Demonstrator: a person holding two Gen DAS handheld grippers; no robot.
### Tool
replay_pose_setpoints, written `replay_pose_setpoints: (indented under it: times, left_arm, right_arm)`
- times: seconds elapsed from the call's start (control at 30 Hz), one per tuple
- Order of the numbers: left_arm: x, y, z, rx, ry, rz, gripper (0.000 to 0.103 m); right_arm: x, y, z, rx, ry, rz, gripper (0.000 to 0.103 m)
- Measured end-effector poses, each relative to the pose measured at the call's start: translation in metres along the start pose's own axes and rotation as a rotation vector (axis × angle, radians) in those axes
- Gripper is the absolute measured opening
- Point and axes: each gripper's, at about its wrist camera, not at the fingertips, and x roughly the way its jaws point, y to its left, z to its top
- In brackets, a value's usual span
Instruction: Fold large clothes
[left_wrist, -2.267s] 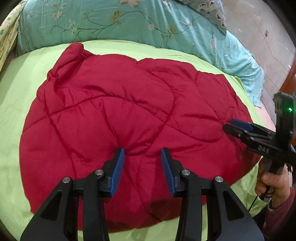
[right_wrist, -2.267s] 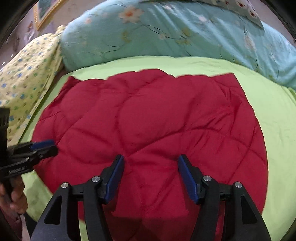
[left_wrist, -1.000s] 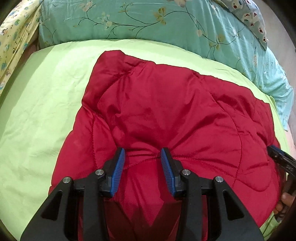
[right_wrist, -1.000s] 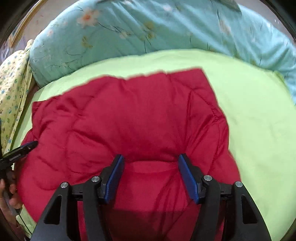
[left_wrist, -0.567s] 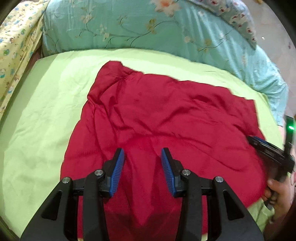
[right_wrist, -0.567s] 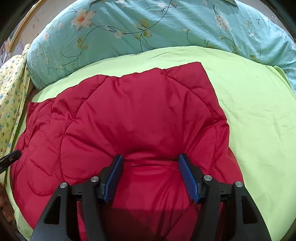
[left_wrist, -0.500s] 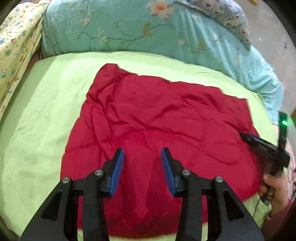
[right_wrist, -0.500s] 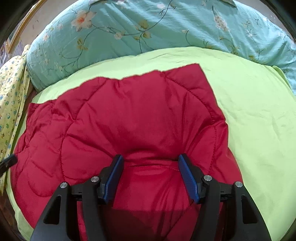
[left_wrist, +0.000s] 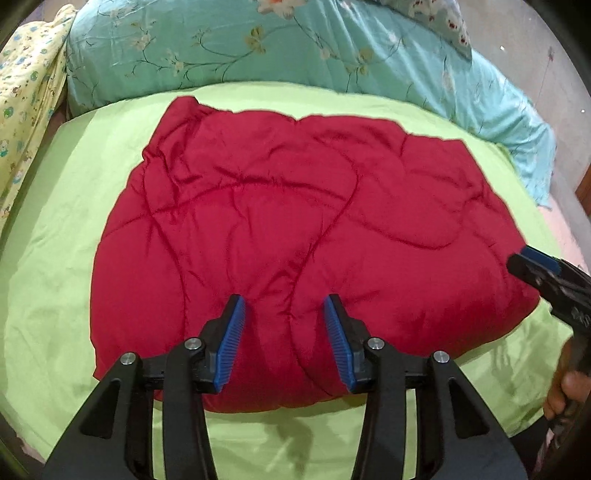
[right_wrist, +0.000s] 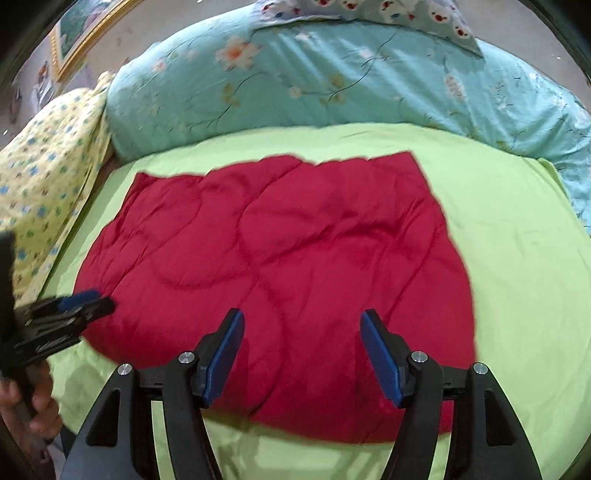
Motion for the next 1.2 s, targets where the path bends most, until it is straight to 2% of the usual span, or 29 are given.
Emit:
replay_pose_setpoints:
  times: [0.13, 0.23, 0.37, 0.83, 0.93, 1.07, 1.2]
  left_arm:
    - [0.015, -0.001, -0.001, -0.001, 0.032, 0.016, 0.045]
    - [0.018, -0.004, -0.002, 0.01, 0.044, 0.03, 0.046]
    - [0.022, -0.007, -0.001, 0.023, 0.056, 0.05, 0.046]
    - [0.027, -0.007, -0.002, 0.042, 0.049, 0.076, 0.047]
    - [0.028, -0.008, -0.002, 0.047, 0.05, 0.083, 0.047]
    - [0.029, -0.011, -0.002, 0.046, 0.049, 0.087, 0.047]
    - [0.029, -0.011, -0.002, 0.046, 0.048, 0.089, 0.047]
  right_arm:
    - [0.015, 0.004, -0.004, -0.02, 0.029, -0.015, 0.067]
    - [0.029, 0.003, -0.007, -0.036, 0.052, -0.071, 0.07]
    - [0.046, -0.01, -0.01, -0.002, 0.089, -0.067, 0.074]
    - [0.046, -0.01, -0.011, 0.006, 0.095, -0.058, 0.075]
    - [0.033, -0.006, -0.004, -0.003, 0.077, -0.068, 0.074]
    - [0.01, 0.006, 0.009, -0.035, -0.005, -0.056, 0.075]
    - [0.016, 0.018, 0.017, -0.073, 0.001, -0.037, 0.075]
